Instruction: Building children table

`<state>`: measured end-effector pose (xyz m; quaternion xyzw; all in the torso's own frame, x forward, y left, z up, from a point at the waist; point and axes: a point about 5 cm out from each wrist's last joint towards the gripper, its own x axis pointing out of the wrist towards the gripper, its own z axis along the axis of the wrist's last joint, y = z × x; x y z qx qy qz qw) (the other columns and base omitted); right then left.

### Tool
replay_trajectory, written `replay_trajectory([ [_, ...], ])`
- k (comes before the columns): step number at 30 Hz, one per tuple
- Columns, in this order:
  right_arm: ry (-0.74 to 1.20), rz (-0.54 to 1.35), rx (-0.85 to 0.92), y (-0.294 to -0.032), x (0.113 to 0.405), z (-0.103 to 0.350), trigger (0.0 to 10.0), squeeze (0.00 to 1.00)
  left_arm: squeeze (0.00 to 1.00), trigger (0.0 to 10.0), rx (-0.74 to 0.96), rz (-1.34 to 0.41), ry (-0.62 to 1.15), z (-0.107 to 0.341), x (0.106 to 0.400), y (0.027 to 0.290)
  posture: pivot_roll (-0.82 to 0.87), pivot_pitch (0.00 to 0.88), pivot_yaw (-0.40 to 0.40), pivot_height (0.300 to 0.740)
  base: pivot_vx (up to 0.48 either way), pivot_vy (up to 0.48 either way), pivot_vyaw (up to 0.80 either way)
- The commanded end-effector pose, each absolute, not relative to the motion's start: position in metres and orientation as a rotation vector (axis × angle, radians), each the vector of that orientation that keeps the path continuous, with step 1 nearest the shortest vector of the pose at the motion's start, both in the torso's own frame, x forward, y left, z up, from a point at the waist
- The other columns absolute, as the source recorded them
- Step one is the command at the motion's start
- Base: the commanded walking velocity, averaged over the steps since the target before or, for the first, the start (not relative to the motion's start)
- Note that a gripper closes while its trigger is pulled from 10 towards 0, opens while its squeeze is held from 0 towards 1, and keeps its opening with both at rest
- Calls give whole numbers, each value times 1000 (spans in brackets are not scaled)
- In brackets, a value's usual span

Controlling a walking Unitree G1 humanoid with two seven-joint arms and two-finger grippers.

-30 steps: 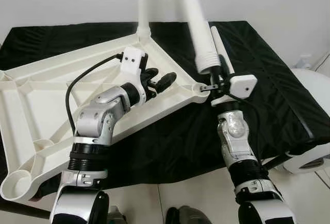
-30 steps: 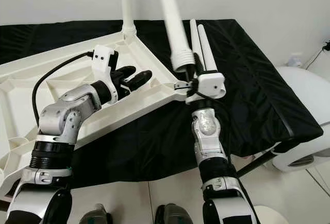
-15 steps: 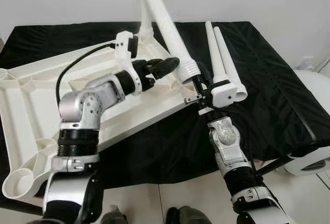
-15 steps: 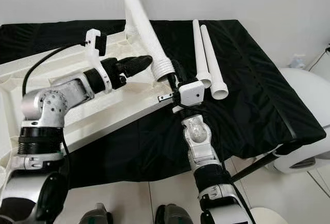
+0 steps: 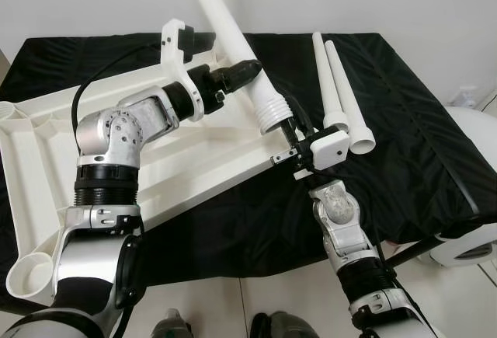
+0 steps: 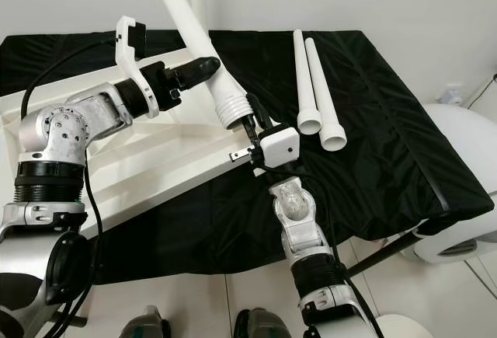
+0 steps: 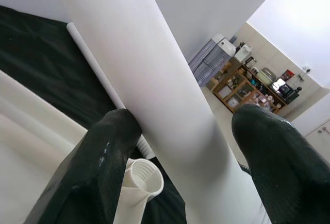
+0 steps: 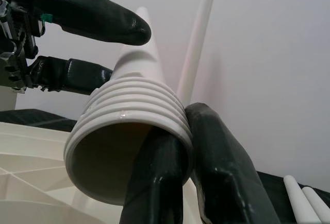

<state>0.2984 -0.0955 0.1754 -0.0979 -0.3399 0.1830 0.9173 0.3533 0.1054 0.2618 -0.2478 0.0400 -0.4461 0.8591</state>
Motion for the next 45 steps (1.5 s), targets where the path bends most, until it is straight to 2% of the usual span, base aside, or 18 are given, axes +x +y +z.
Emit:
replay_trajectory([
  [1, -702, 401, -207, -93, 295, 174, 0, 0, 0, 10000, -535, -1219, -43, 284, 343, 98, 11, 0, -26, 740, 0, 0, 0],
  [13, -726, 477, -244, -81, 289, 174, 0, 0, 0, 10000, -461, -1189, -39, 289, 357, 91, 8, 0, -28, 740, 0, 0, 0],
  [24, -729, 503, -265, -77, 285, 171, 0, 0, 0, 10000, -487, -1097, 5, 291, 373, 91, 0, 0, -25, 740, 0, 0, 0],
  [25, -726, 502, -270, -77, 285, 170, 314, 0, 0, 10000, -507, -1079, 6, 293, 376, 92, 0, 0, -24, 740, 0, 0, 0],
  [26, -718, 498, -274, -78, 286, 169, 6706, 0, 0, 1255, -522, -1060, 2, 295, 378, 93, -1, 0, -24, 740, 0, 0, 0],
  [27, -713, 494, -279, -79, 286, 168, 10000, 0, 0, 0, -539, -1050, -2, 296, 380, 94, -1, 0, -24, 740, 0, 0, 0],
  [45, -667, 491, -330, -87, 282, 155, 10000, 0, 0, 0, -573, -1092, -64, 313, 378, 99, 3, 0, -29, 740, 0, 0, 0],
])
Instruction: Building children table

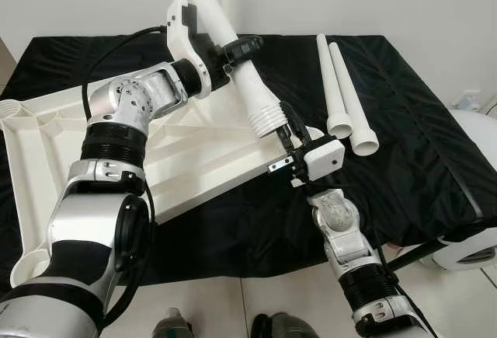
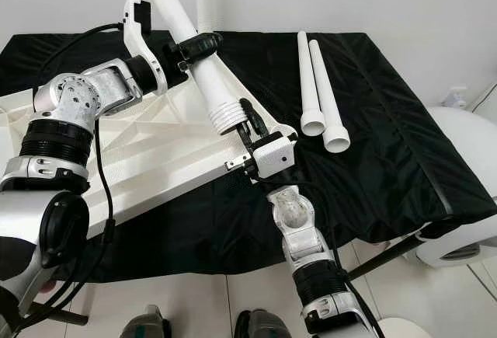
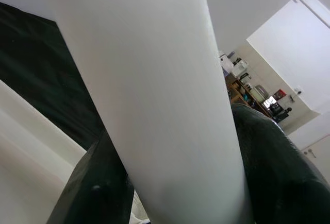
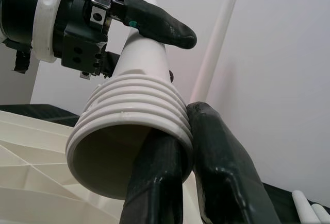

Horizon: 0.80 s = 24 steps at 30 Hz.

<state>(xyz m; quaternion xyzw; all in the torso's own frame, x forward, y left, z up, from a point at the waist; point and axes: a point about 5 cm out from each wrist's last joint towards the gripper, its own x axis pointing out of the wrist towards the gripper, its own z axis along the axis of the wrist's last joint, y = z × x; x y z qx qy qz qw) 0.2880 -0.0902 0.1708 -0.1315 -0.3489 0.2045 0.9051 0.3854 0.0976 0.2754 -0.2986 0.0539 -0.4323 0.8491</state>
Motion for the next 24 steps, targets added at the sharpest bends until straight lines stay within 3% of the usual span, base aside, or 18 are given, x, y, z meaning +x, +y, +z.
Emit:
replay_trajectory([
  [1, -668, 489, -334, -87, 282, 155, 10000, 0, 0, 0, -567, -1098, -62, 314, 378, 98, 3, 0, -29, 740, 0, 0, 0],
  [2, -670, 488, -335, -87, 282, 155, 10000, 0, 0, 7647, -568, -1098, -53, 314, 378, 97, 3, 0, -28, 740, 0, 0, 0],
  [3, -670, 488, -335, -87, 282, 155, 10000, 0, 0, 7647, -568, -1098, -53, 314, 378, 97, 3, 0, -28, 740, 0, 0, 0],
  [4, -672, 487, -337, -87, 282, 156, 10000, 0, 0, 10000, -561, -1098, -48, 314, 379, 97, 3, 0, -27, 740, 0, 0, 0],
  [9, -680, 489, -337, -86, 282, 156, 10000, 0, 0, 10000, -579, -1116, -41, 314, 379, 95, 2, 0, -25, 740, 0, 0, 0],
  [10, -682, 489, -338, -86, 282, 157, 4745, 0, 1000, 10000, -594, -1126, -40, 314, 378, 95, 1, 0, -26, 740, 0, 0, 0],
  [11, -682, 489, -338, -86, 282, 157, 4745, 0, 1000, 10000, -594, -1126, -40, 314, 378, 95, 1, 0, -26, 740, 0, 0, 0],
  [12, -685, 487, -340, -86, 282, 157, 10000, 0, 1000, 10000, -584, -1131, -42, 315, 377, 95, 0, 0, -25, 740, 0, 0, 0],
  [15, -694, 485, -348, -86, 282, 158, 10000, 0, 1000, 10000, -573, -1119, -25, 314, 378, 95, 0, 0, -25, 740, 0, 0, 0],
  [16, -701, 487, -354, -86, 282, 159, 10000, 0, 0, 10000, -561, -1119, -23, 314, 379, 95, 0, 0, -24, 740, 0, 0, 0],
  [24, -717, 489, -368, -85, 283, 162, 10000, 0, 0, 10000, -552, -1073, -12, 316, 388, 103, -3, 0, -21, 740, 0, 0, 0],
])
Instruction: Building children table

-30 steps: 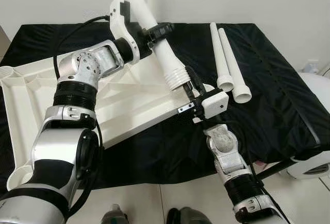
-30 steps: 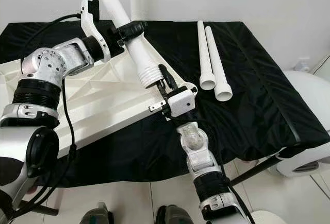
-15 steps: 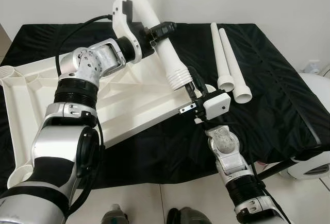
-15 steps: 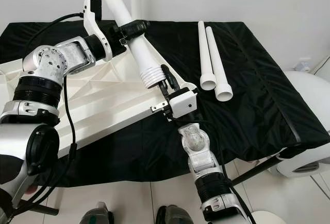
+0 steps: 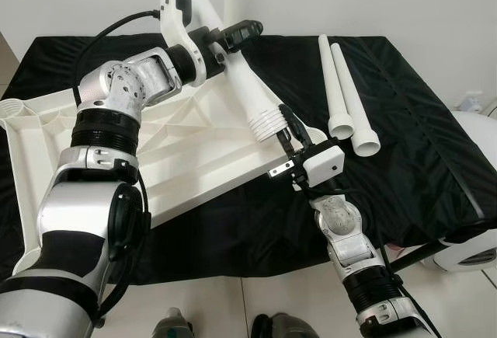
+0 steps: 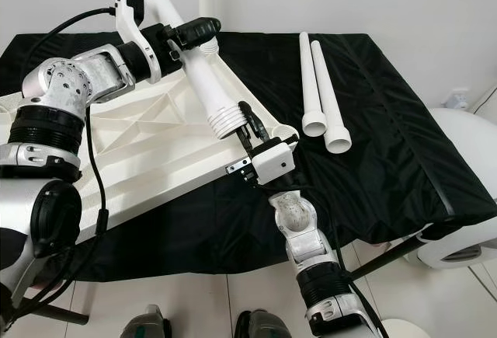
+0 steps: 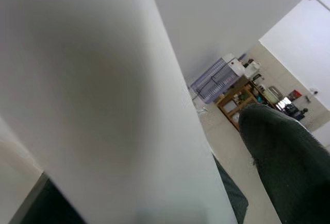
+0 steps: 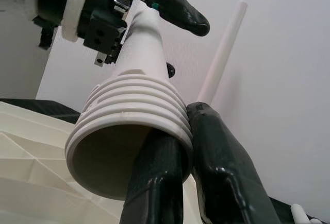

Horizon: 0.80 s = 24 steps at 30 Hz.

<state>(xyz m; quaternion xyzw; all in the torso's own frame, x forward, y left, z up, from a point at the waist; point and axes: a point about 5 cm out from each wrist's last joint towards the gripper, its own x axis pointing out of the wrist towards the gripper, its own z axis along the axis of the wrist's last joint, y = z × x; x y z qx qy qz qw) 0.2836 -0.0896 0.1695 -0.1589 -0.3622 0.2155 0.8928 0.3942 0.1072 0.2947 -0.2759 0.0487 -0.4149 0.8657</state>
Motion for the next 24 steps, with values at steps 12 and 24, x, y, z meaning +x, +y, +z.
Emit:
replay_trajectory([
  [12, -730, 486, -380, -85, 283, 163, 10000, 0, 0, 10000, -488, -963, -35, 333, 399, 125, -4, 0, -13, 740, 0, 0, 0],
  [24, -732, 475, -385, -86, 284, 164, 10000, 0, 0, 0, -503, -996, -92, 343, 398, 128, -3, 0, -11, 740, 0, 0, 0],
])
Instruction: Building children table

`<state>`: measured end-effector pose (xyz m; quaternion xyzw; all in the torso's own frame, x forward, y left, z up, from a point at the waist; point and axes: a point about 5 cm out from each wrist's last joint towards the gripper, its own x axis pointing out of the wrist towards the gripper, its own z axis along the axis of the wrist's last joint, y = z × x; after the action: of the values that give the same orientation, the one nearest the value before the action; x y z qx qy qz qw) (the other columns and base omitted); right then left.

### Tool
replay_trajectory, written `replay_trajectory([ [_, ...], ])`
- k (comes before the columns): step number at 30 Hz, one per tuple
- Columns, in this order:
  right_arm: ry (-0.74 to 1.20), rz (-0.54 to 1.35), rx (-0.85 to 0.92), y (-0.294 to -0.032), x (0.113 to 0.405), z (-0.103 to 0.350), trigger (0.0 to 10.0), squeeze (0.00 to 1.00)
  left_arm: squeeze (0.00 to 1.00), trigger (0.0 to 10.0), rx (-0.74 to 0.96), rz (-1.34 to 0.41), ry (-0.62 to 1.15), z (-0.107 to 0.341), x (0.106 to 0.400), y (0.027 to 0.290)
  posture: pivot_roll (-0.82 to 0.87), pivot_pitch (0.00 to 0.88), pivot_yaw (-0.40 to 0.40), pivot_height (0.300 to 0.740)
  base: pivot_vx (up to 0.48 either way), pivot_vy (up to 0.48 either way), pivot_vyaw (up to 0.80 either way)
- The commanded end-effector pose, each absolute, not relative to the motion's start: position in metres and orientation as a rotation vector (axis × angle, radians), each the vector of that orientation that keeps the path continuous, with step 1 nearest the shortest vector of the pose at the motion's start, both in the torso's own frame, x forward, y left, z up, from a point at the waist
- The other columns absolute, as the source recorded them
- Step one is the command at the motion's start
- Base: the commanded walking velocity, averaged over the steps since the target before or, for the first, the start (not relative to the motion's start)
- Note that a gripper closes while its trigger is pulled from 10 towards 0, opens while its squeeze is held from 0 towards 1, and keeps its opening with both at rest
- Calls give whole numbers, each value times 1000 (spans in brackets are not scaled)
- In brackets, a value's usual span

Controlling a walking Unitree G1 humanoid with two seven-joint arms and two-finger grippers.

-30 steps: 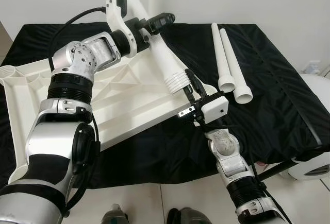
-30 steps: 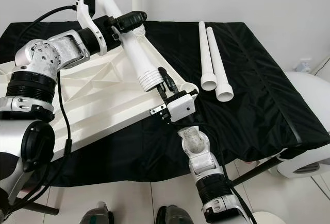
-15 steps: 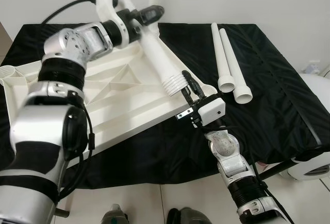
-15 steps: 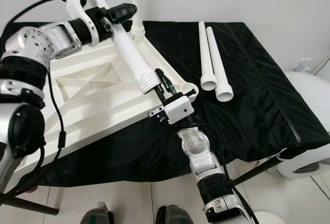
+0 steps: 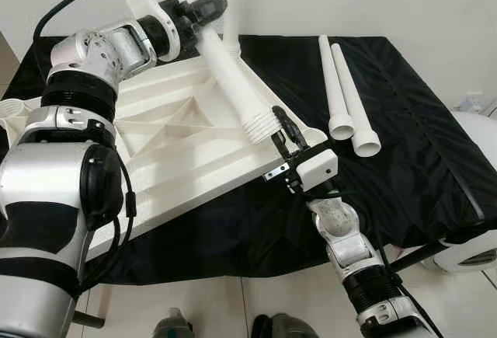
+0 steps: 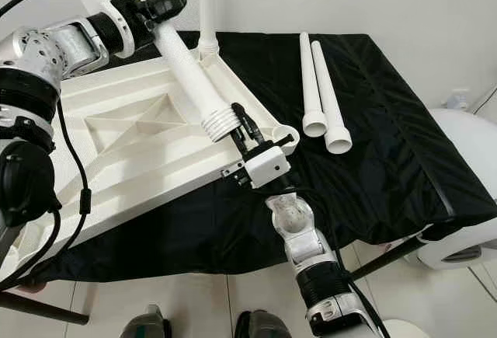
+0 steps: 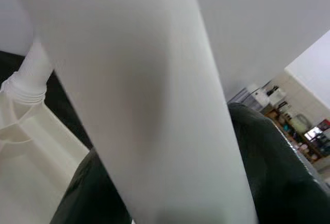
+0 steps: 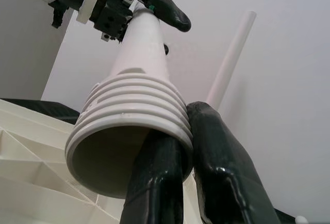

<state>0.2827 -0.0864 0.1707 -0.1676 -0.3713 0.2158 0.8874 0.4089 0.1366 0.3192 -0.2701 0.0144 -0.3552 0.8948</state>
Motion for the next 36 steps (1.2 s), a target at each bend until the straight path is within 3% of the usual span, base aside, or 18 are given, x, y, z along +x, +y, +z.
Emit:
replay_trajectory([
  [1, -732, 474, -387, -86, 284, 164, 10000, 0, 0, 0, -509, -1003, -99, 344, 398, 127, -5, 0, -14, 740, 0, 0, 0],
  [9, -737, 468, -391, -87, 285, 165, 10000, 0, 0, 0, -547, -1009, -110, 346, 398, 127, -8, 0, -16, 740, 0, 0, 0],
  [10, -738, 467, -392, -87, 285, 165, 10000, 0, 0, 3216, -557, -1009, -106, 346, 398, 127, -8, 0, -16, 740, 0, 0, 0],
  [11, -738, 469, -386, -87, 284, 166, 10000, 0, 0, 10000, -578, -1005, -97, 347, 398, 128, -8, 0, -18, 740, 0, 0, 0],
  [12, -738, 469, -386, -87, 284, 166, 10000, 0, 0, 10000, -578, -1005, -97, 347, 398, 128, -8, 0, -18, 740, 0, 0, 0],
  [13, -740, 470, -385, -88, 284, 166, 10000, 1000, 0, 10000, -605, -1001, -97, 348, 399, 129, -8, 0, -18, 740, 0, 0, 0],
  [36, -623, 573, -376, -98, 258, 133, 10000, 1000, 0, 10000, -656, -828, -118, 340, 405, 168, -4, 0, -22, 740, 0, 0, 0],
])
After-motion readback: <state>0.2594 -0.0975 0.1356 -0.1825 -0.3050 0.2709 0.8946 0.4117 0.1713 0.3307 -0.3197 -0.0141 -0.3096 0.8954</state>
